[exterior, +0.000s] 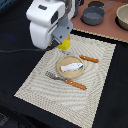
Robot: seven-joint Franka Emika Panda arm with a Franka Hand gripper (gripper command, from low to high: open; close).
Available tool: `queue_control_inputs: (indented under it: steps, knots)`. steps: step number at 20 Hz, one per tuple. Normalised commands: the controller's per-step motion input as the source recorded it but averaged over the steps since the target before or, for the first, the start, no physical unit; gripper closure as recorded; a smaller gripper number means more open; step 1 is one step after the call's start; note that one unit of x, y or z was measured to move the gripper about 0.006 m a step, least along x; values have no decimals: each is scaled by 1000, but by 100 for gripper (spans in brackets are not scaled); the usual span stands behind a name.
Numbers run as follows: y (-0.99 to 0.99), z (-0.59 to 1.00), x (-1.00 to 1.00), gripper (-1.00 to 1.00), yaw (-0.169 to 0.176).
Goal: Interact with the objects in diverse but meaningful ways.
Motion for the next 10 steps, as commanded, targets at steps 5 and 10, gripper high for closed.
queue_control_inputs:
  steps: [5,10]
  knots:
    - [11,-388,-443,100,18]
    - [-3,-379,-78,100,6]
